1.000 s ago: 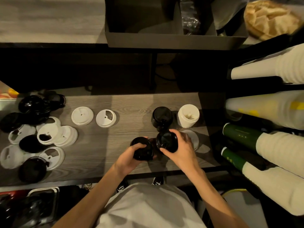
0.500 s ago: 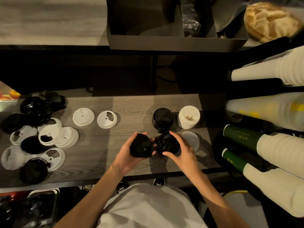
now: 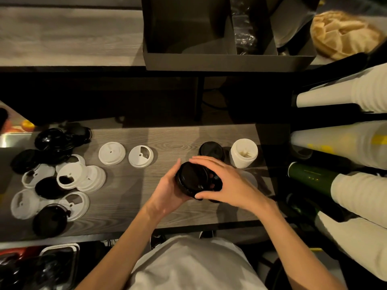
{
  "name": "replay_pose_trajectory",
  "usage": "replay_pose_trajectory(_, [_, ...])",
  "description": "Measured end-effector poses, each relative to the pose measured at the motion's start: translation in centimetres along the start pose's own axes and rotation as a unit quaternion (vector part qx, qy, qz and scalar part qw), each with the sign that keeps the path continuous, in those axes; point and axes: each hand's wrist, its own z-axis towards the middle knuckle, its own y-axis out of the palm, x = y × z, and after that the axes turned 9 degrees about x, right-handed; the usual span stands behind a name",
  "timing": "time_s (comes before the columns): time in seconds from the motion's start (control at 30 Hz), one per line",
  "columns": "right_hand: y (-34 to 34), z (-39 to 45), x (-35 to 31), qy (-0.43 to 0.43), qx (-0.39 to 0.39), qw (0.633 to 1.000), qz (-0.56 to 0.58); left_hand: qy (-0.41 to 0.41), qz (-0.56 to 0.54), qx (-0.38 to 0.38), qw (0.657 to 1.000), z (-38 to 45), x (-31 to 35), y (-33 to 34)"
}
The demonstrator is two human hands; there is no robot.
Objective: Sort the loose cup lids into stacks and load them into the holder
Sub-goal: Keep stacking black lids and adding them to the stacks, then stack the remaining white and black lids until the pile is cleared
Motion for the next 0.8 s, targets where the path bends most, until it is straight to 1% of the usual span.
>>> replay_pose_trajectory(0.07, [-0.5, 0.9, -0.2, -0.006, -0.005, 1.000, -0.027, 0.005, 0.030, 0.004, 1.000, -0.2, 0.3, 0.4])
replay_pose_trajectory(0.13, [-0.9, 1.4, -0.7, -0.008, -0.002, 1.000, -0.016, 0.015, 0.041, 0.018, 0.999, -0.4, 0.7, 0.4])
replay_pose_trajectory(0.23, [-1.4, 1.8, -1.2, -0.023, 0.016, 0.999, 0.022, 0.016, 0.007, 0.010, 1.000, -0.8, 1.1, 0.6])
replay_pose_trajectory(0.3, [-1.7, 1.9, -1.4, -0.012, 0.035, 0.997, 0.065, 0.016, -0.035, 0.003, 0.999, -0.9, 1.2, 0.7])
replay_pose_trajectory(0.37, [-2.3, 2.0, -1.6, 0.013, 0.064, 0.990, 0.127, 0.024, -0.061, -0.010, 0.998, -1.0, 1.3, 0.6])
replay_pose_trajectory(0.4, [-2.6, 2.1, -1.5, 0.024, 0.091, 0.984, 0.154, 0.029, -0.070, -0.021, 0.997, -1.1, 1.3, 0.5])
replay_pose_trajectory(0.47, [-3.0, 2.2, -1.4, 0.042, 0.146, 0.974, 0.170, 0.034, -0.083, -0.036, 0.995, -1.3, 1.4, 0.3])
replay_pose_trajectory(0.5, [-3.1, 2.2, -1.3, 0.049, 0.159, 0.972, 0.163, 0.037, -0.088, -0.041, 0.995, -1.3, 1.5, 0.2])
replay_pose_trajectory(0.57, [-3.2, 2.0, -1.2, 0.055, 0.154, 0.975, 0.149, 0.044, -0.091, -0.041, 0.994, -1.4, 1.6, 0.0])
replay_pose_trajectory(0.63, [-3.3, 1.5, -1.4, 0.051, 0.132, 0.981, 0.132, 0.044, -0.092, -0.027, 0.994, -1.5, 1.7, 0.1])
replay_pose_trajectory(0.8, [-2.5, 1.2, -2.8, 0.004, 0.045, 0.999, 0.022, 0.043, -0.055, 0.041, 0.997, -2.0, 1.8, 0.8])
